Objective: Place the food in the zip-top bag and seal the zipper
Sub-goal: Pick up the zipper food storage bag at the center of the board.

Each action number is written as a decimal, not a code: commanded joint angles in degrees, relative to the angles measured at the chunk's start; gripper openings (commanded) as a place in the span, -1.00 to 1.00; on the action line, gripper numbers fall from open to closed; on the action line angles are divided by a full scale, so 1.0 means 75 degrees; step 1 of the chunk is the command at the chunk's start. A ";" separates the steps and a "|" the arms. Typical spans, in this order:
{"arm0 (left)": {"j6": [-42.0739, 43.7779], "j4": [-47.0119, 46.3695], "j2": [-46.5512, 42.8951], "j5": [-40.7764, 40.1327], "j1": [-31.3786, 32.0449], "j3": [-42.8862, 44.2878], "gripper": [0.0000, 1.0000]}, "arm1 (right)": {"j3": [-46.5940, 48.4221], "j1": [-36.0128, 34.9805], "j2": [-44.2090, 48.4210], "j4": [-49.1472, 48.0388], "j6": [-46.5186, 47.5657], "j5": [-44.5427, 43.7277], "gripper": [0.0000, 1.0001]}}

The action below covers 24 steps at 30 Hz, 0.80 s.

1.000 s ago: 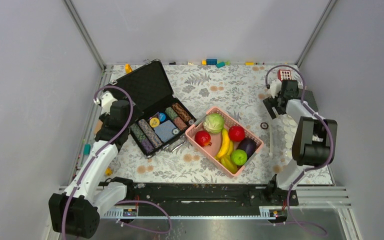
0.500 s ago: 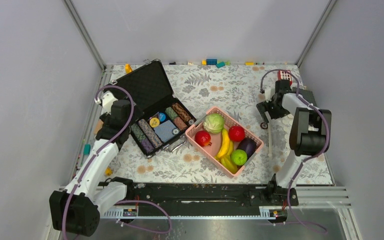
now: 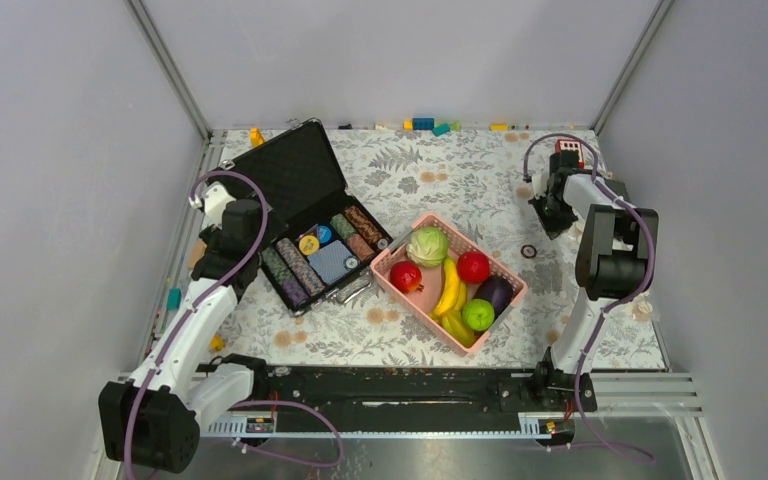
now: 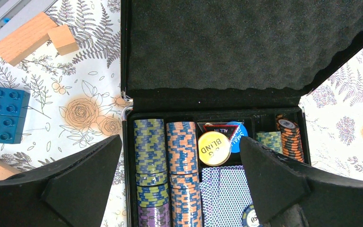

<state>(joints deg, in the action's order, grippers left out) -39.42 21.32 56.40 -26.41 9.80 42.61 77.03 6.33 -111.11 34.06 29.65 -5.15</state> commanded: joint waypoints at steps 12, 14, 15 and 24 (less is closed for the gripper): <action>0.0121 -0.0662 -0.0758 0.1844 -0.0012 0.0065 0.97 | 0.0034 -0.0405 0.3509 -0.0580 -0.2505 0.0237 -1.00; 0.0081 -0.1169 -0.0972 0.2909 0.0035 -0.0018 0.98 | -0.0121 -0.0712 0.4456 -0.0972 -0.3536 0.0500 -1.00; 0.0038 -0.1594 -0.1045 0.3492 0.0149 -0.0056 0.97 | -0.0231 -0.1066 0.4851 -0.1175 -0.3977 0.0538 -1.00; 0.1208 -0.2401 -0.0494 0.4759 0.3329 0.1390 0.98 | -0.0308 -0.3418 0.6191 -0.1886 -0.7879 0.0573 -1.00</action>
<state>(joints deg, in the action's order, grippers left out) -36.07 9.23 50.17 3.07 26.50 45.23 75.46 -10.96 -62.39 20.80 -14.37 1.58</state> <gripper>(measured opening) 0.985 0.022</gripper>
